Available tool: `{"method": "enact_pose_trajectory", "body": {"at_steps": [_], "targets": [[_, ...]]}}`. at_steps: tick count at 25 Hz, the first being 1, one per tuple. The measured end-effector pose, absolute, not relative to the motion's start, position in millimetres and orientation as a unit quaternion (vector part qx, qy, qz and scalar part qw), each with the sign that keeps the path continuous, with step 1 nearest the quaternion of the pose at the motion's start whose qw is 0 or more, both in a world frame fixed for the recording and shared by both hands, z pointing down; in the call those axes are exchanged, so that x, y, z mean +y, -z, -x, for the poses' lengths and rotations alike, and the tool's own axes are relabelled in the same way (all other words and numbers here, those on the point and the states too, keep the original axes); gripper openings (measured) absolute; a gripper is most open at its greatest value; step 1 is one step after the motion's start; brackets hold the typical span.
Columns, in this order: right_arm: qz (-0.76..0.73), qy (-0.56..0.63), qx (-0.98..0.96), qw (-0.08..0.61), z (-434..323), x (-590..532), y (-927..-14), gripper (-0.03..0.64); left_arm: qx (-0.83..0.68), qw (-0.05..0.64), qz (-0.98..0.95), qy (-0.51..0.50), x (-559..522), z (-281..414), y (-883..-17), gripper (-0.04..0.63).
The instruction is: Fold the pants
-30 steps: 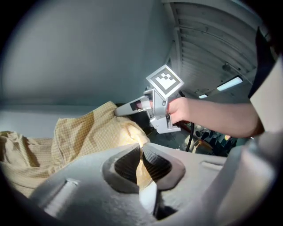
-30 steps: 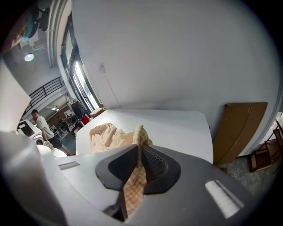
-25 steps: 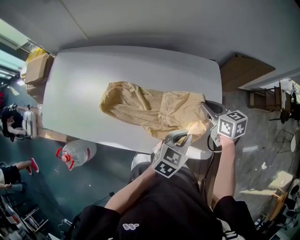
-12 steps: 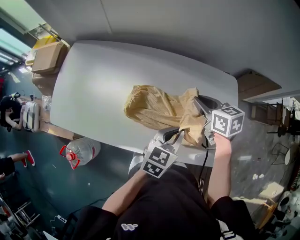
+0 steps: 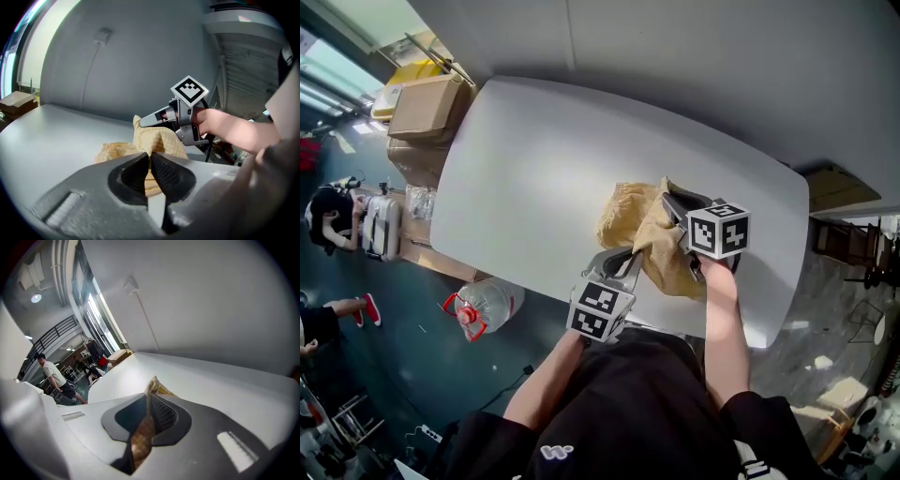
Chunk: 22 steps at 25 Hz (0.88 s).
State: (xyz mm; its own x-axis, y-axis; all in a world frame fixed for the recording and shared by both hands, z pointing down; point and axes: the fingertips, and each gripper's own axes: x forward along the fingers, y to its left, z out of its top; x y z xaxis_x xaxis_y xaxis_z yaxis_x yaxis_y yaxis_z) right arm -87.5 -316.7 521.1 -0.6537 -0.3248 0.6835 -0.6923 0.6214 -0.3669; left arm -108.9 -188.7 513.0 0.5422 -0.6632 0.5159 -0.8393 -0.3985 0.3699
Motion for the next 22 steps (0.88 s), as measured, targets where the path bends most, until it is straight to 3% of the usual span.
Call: {"method": "enact_pose_trajectory", "body": {"at_steps": [9,14,17,19,22], "targets": [[-0.282,-0.319,-0.828,0.366,145,-323,-610,0.035,-0.483,0.363,-0.769,-0.208,-197,164,-596,0.021],[-0.288,-0.317,-0.824,0.371,152,-320,-634,0.045,-0.496,0.379,-0.751,-0.214,-192,171,-617,0.048],[-0.273,-0.319,-0.833,0.359,159,-316,-632,0.123,-0.478,0.385,-0.767,-0.188,-183,170,-613,0.177],[-0.254,-0.332,-0.849,0.322,167,-313,-615,0.256,-0.478,0.383,-0.771,-0.173,-176,179,-602,0.199],[-0.259,-0.332,-0.877,0.232,158,-318,-559,0.273,-0.511,0.362,-0.766,-0.145,-178,201,-568,0.199]]}}
